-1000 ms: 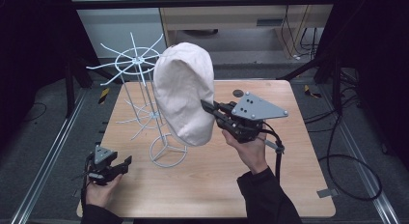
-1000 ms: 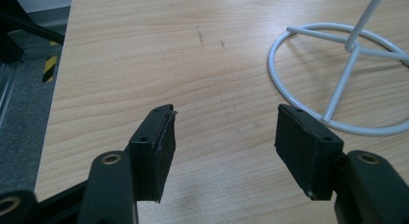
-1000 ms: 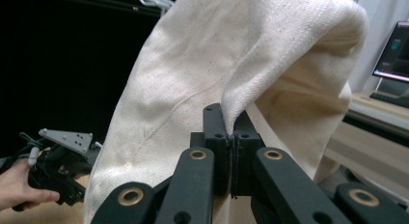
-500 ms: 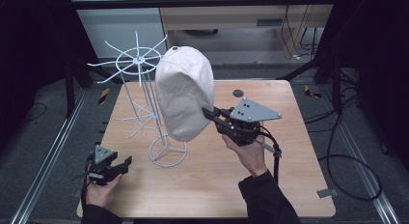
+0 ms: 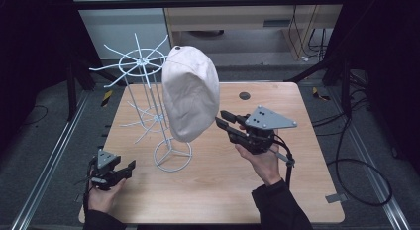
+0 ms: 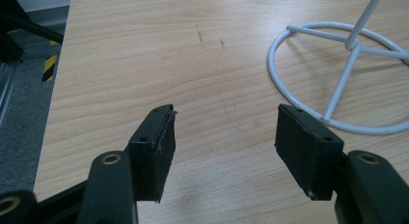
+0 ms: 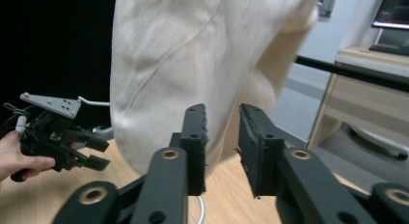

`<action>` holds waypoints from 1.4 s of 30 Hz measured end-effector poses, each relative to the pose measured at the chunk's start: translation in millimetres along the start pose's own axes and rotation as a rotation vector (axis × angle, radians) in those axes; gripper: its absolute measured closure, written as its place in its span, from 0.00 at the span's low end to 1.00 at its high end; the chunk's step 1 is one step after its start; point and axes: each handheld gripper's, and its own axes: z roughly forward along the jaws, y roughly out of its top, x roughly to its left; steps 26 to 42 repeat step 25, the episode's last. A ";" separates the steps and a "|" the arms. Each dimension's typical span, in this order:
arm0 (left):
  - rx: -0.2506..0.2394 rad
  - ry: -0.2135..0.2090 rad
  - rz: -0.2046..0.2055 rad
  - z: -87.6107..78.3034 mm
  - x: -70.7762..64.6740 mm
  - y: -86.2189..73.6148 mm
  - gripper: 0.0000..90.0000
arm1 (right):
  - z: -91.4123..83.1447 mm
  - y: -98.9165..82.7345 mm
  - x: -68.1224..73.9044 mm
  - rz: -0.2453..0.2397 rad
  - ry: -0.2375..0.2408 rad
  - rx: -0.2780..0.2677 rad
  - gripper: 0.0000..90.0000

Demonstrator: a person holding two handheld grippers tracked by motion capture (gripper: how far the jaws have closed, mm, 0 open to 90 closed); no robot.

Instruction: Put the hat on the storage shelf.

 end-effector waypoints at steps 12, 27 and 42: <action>0.005 -0.004 -0.003 1.2 -1.3 -1.3 0.41 | -48.8 -69.6 -33.5 0.121 -0.176 0.123 0.44; 0.004 -0.032 -0.012 3.8 0.1 -3.3 0.37 | -89.3 -166.8 -72.7 0.266 -0.358 0.334 0.24; 0.004 -0.032 -0.012 3.8 0.1 -3.3 0.37 | -89.3 -166.8 -72.7 0.266 -0.358 0.334 0.24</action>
